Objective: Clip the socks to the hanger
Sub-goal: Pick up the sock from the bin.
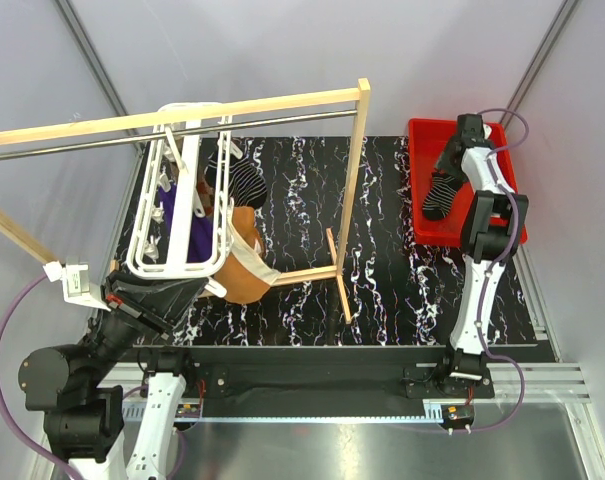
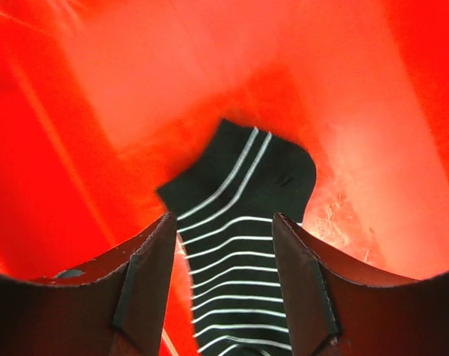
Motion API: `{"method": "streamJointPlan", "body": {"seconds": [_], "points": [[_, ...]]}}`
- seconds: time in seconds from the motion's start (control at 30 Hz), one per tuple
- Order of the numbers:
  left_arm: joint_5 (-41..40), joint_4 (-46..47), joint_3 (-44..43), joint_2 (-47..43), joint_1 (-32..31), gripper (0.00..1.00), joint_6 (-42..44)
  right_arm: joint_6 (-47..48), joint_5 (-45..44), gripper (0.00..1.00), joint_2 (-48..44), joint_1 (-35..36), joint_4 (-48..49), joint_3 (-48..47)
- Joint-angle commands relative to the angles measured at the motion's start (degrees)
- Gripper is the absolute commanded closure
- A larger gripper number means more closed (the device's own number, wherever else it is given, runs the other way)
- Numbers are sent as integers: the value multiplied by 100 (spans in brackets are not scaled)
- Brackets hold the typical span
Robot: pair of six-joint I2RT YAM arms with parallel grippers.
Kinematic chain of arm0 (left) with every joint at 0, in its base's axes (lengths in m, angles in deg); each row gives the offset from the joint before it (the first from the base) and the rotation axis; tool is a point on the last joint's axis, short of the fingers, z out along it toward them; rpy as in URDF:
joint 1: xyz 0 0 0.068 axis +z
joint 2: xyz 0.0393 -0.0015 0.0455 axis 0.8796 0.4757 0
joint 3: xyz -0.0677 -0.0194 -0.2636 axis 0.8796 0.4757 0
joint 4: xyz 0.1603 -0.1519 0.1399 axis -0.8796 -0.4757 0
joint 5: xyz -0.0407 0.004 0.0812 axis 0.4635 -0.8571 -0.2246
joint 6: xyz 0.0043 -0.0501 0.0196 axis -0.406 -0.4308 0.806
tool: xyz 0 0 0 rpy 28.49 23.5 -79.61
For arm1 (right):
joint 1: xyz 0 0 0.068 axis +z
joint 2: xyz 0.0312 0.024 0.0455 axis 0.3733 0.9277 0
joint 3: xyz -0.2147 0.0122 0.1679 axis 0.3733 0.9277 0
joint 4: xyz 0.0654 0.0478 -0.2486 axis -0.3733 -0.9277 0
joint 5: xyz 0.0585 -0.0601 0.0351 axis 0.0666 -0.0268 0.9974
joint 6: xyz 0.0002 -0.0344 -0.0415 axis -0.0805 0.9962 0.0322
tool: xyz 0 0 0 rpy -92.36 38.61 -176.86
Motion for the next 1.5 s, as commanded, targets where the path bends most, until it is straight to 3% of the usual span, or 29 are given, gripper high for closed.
{"method": "streamJointPlan", "body": {"seconds": [0.0, 0.3, 0.47, 0.73, 0.8, 0.93, 1.17, 1.33, 1.47], "points": [[7, 169, -28, 8, 4, 100, 3, 16, -180, 38, 254, -12, -471, -405], [34, 195, -36, 35, 4, 100, 3, 77, -137, 42, 826, -12, -787, -826], [42, 221, -10, 52, -5, 100, -6, 139, -66, 58, 1222, -12, -1315, -1371], [34, 195, 16, 35, 4, 100, -24, 253, -215, 92, 801, -12, -885, -855], [16, 195, 25, 26, 4, 100, -24, 271, -250, 100, 476, -20, -736, -731], [-36, 116, 25, 17, 4, 100, -6, 148, -93, 100, -402, -20, -376, -47], [-133, -77, -1, 0, 4, 100, -6, -301, 224, 100, -3281, 111, 627, 3038], [-247, -393, -203, 43, 4, 100, 196, -327, 242, 100, -4778, 444, 434, 4162], [-239, -341, -194, 43, -5, 100, 108, -283, 216, 100, -6209, 1374, -31, 4613]]}}
